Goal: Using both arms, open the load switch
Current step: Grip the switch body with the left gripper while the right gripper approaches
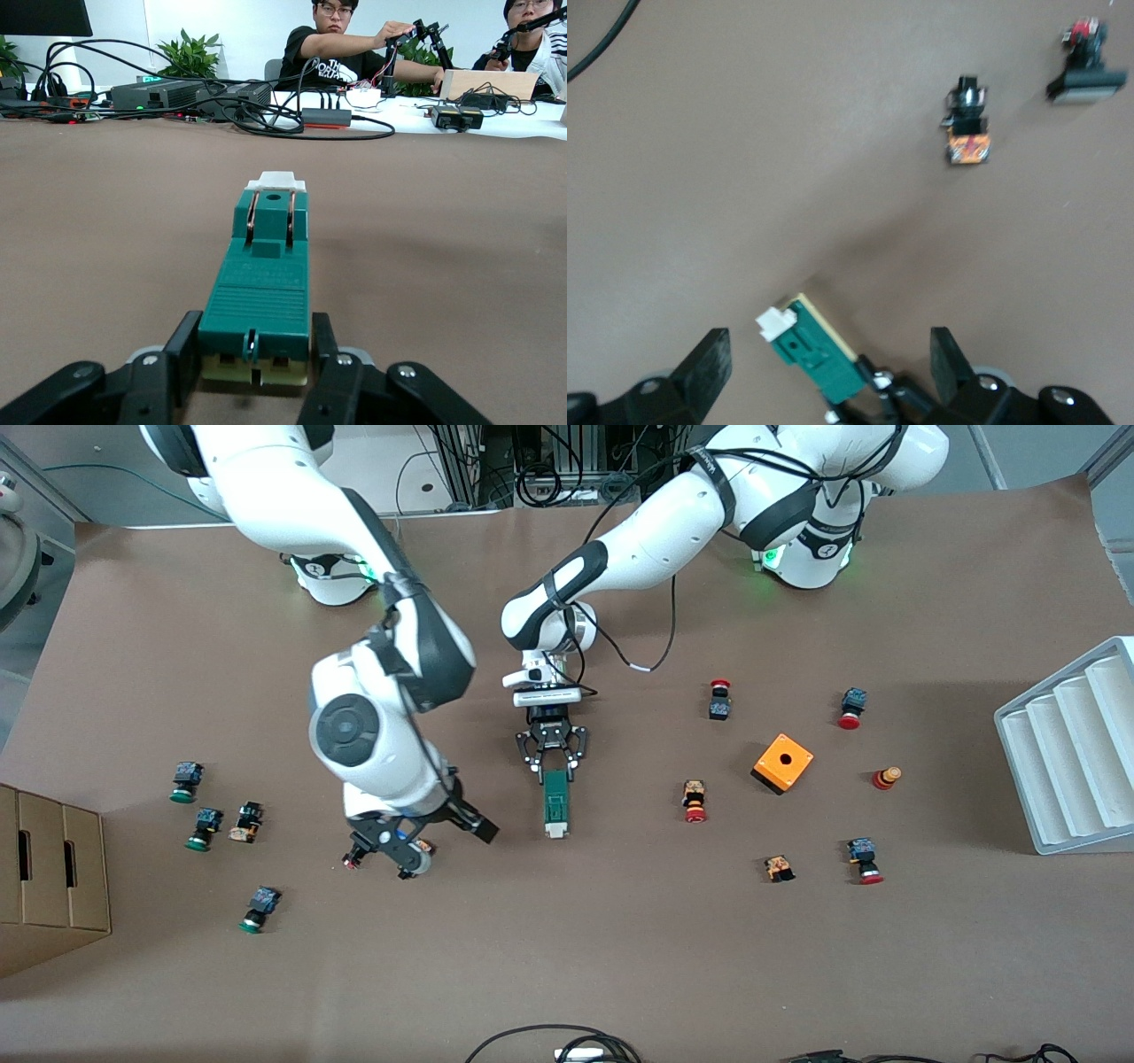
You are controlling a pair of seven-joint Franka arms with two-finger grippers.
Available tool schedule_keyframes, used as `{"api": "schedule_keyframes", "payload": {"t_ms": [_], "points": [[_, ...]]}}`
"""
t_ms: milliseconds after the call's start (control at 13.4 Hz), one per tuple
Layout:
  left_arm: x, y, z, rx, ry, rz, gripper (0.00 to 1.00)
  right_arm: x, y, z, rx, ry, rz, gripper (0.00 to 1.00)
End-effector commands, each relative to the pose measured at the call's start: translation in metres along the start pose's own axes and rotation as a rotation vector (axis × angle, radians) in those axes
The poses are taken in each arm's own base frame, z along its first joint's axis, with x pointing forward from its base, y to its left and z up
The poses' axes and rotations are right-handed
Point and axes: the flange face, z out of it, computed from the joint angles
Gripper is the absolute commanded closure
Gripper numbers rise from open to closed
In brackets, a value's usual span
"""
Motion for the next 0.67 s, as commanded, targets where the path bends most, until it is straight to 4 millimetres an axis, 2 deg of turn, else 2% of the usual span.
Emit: {"api": "schedule_keyframes", "payload": {"t_ms": [0,224,449,598], "points": [[-0.004,0.004,0.002,0.005,0.001,0.007,0.47,-0.011,-0.032,0.028,0.076,-0.044,0.168,0.0],[-0.002,0.004,0.002,0.004,0.004,0.007,0.54,-0.026,-0.048,0.055,0.078,-0.062,0.299,0.0],[-0.002,0.004,0.002,0.004,0.004,0.007,0.53,-0.043,-0.054,0.091,0.049,-0.072,0.418,0.0],[-0.002,0.004,0.002,0.004,0.004,0.007,0.53,-0.05,-0.056,0.094,0.051,-0.096,0.432,0.0]]}}
